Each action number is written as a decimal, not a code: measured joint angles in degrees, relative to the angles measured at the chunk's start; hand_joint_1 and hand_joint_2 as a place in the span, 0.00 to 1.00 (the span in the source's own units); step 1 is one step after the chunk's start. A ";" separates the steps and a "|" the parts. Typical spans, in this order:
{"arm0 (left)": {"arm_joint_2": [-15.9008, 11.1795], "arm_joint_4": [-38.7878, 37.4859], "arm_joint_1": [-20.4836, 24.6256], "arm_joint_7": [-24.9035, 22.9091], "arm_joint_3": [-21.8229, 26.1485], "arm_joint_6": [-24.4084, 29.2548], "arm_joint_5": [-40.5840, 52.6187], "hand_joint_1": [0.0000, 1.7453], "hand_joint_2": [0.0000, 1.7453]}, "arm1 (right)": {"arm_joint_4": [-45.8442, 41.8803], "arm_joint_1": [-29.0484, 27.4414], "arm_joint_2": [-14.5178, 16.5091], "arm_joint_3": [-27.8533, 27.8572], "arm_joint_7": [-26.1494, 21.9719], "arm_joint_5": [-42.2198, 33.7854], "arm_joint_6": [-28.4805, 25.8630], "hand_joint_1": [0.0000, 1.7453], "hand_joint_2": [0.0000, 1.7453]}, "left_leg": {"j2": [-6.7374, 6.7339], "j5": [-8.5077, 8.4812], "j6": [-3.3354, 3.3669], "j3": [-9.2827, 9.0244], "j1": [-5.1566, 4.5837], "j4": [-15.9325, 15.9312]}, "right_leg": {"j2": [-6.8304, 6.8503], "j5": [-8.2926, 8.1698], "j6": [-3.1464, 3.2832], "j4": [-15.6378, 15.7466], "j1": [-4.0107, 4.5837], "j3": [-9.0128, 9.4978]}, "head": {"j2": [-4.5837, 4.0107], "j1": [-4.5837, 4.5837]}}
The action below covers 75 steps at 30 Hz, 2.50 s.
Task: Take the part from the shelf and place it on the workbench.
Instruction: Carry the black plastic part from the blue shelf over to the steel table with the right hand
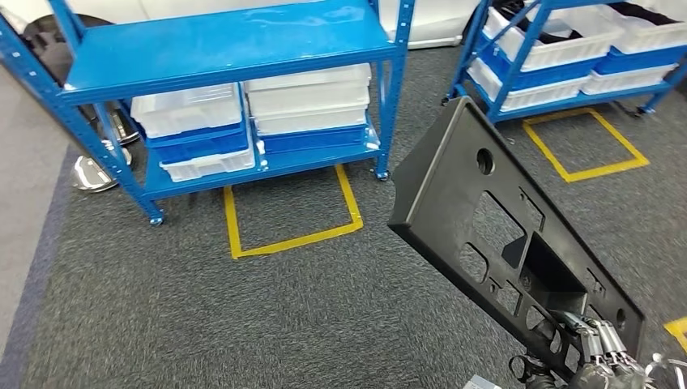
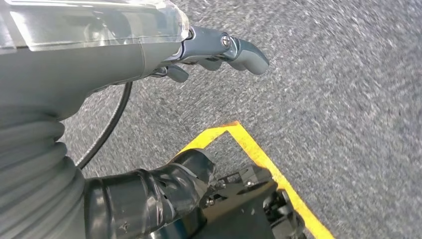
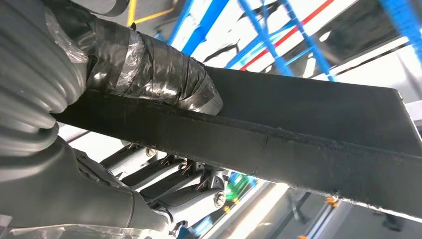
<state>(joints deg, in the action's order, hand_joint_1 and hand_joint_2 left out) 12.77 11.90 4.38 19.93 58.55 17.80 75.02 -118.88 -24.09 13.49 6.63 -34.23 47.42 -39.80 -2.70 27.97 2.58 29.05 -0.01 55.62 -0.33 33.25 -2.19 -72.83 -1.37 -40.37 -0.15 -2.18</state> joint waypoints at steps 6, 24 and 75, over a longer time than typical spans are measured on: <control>0.02 0.01 0.21 0.02 0.03 -0.01 0.13 0.00 1.00 | -0.01 -0.05 0.14 0.29 0.01 0.35 0.02 1.00 1.00 | -3.11 1.44 -1.76 0.00 -0.31 1.56 | 3.19 -4.94 1.10 13.37 0.47 7.40 | 0.00 0.07; 0.06 0.01 0.01 0.07 0.07 -0.03 0.54 0.00 1.00 | -0.17 -0.49 0.67 0.85 -0.54 0.08 0.00 1.00 1.00 | 6.89 0.99 -1.03 0.55 0.61 1.70 | -6.57 -6.57 0.93 12.89 0.13 5.01 | 0.00 0.03; 0.34 0.00 0.08 -0.28 -0.02 0.21 1.50 0.00 1.00 | -1.87 -3.88 5.18 6.57 -5.53 -7.94 -0.02 1.00 1.00 | 2.05 9.77 -2.79 6.81 0.36 17.49 | -1.21 -6.16 3.04 14.65 0.63 7.78 | 0.00 -0.22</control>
<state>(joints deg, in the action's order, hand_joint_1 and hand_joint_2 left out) 13.11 11.90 4.46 19.65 58.53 18.01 76.52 -120.75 -27.98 18.67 13.20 -39.76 39.48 -39.82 -0.65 37.74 -0.20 35.86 0.35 73.11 -1.54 27.09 0.85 -58.18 -0.75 -32.59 -0.15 -2.40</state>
